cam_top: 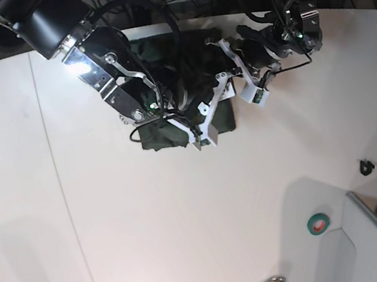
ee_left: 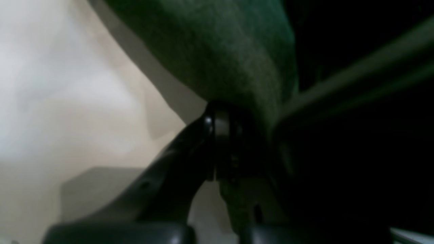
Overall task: Layout the t-shirt on the table in an organized manner, then fold the t-shirt properly
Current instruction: 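Fold the shirt ends toward each other with both grippers, then release the shirt and reposition both grippers at its sides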
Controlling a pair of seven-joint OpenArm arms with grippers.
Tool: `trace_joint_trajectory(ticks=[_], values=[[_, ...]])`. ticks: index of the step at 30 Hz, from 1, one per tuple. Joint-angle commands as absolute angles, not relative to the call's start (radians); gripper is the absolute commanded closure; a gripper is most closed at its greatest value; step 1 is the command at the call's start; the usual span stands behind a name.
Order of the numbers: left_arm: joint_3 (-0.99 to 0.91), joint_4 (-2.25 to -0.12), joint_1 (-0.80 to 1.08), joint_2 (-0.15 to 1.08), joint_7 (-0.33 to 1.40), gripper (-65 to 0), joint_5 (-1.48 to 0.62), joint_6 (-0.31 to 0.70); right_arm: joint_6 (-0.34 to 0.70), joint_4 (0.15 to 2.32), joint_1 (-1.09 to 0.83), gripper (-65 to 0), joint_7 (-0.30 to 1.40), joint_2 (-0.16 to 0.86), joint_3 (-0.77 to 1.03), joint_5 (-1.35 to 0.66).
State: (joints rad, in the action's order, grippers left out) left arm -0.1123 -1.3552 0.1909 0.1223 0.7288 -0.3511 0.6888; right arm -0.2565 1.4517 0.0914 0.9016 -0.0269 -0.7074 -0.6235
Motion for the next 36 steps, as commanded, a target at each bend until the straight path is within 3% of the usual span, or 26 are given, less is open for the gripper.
trace_joint_trajectory(ticks=[1,4,11,14,17,18,20,25,36], values=[[-0.114,-1.374,0.182,0.130,0.710,0.0,-0.374,0.698,-0.223,1.480,0.110,-40.2,0.895,-0.038,-0.711,-0.638],[-0.114,-1.374,0.183,0.153,0.710,0.0,-0.378,0.698,-0.159,1.555,0.108,-39.9,0.903,-0.038,-0.711,-0.638],[-0.116,-1.446,0.193,0.191,0.711,0.0,-0.380,0.698,-0.196,1.813,0.071,-38.3,0.964,0.056,-0.615,-0.633],[-0.116,-1.449,0.193,0.200,0.713,0.0,-0.383,0.698,-0.232,1.808,0.059,-25.7,0.966,0.119,-0.532,-0.633],[-0.116,-1.449,0.208,0.202,0.713,0.0,-0.377,0.698,-0.231,1.802,0.041,-3.5,0.966,0.191,-0.487,-0.633],[-0.116,-1.449,0.214,0.209,0.713,0.0,-0.377,0.698,-0.232,1.802,0.033,0.0,0.964,0.216,-0.479,-0.633],[-0.114,-1.446,0.216,0.219,0.711,0.0,-0.375,0.698,-0.237,1.801,0.013,-2.4,0.949,0.254,-0.458,-0.633],[-0.113,-1.426,0.225,0.220,0.710,0.0,-0.375,0.698,-0.234,1.727,-0.058,-0.5,0.855,0.312,-0.415,-0.633],[-0.104,-1.426,0.223,0.193,0.710,0.0,-0.375,0.698,-0.236,1.667,-0.077,-0.5,0.803,0.294,-0.584,-0.633]])
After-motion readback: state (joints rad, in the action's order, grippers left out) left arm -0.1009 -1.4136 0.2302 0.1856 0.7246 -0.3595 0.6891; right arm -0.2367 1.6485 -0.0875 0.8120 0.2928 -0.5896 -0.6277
